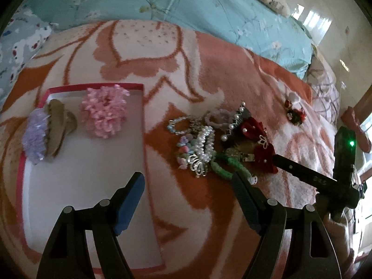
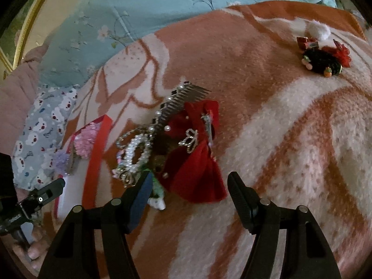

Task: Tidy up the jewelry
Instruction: 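Move both grippers back to the pile of accessories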

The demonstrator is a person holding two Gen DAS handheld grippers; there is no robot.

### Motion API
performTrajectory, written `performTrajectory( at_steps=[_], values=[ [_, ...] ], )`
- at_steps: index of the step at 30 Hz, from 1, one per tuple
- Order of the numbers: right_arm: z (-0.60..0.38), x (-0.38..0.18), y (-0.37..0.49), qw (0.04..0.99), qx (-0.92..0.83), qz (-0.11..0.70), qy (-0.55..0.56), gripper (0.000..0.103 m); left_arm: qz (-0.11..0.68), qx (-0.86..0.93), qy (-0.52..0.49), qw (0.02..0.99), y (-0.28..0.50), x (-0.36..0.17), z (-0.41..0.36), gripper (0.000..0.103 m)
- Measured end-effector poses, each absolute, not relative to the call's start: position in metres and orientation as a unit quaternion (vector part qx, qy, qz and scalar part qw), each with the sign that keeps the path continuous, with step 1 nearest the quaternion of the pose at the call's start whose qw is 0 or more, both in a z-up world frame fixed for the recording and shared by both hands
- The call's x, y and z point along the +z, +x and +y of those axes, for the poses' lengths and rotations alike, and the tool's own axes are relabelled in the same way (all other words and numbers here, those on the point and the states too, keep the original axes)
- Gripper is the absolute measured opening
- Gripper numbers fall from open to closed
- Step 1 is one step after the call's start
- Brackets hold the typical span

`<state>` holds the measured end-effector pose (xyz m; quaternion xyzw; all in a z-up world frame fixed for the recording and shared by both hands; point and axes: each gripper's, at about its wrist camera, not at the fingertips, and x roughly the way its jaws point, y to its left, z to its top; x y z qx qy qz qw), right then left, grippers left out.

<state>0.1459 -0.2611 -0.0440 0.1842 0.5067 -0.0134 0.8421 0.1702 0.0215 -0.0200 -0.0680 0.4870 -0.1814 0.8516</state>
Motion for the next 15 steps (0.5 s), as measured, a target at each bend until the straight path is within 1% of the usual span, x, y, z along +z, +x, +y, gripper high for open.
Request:
performTrajectory(
  at_steps=[10,12,13,14,15],
  values=[
    [-0.268,-0.061,0.175,0.840,-0.016,0.517,0.162,0.068,0.531,-0.207,-0.065,0.819,0.190,-0.063,-0.045,0.077],
    [-0.269,-0.062,0.177,0.842,-0.020,0.517,0.155,0.061,0.543,-0.206,-0.071,0.811,0.198,-0.075,-0.057,0.077],
    [-0.269,-0.062,0.177,0.842,-0.020,0.516,0.154,0.042,0.547,-0.206,-0.074,0.808,0.201,-0.079,-0.062,0.077],
    [-0.271,-0.062,0.176,0.842,-0.013,0.515,0.162,0.030,0.550,-0.207,-0.079,0.805,0.205,-0.084,-0.066,0.077],
    [-0.273,-0.062,0.175,0.840,-0.008,0.514,0.172,0.029,0.553,-0.207,-0.084,0.803,0.210,-0.089,-0.070,0.077]
  ],
)
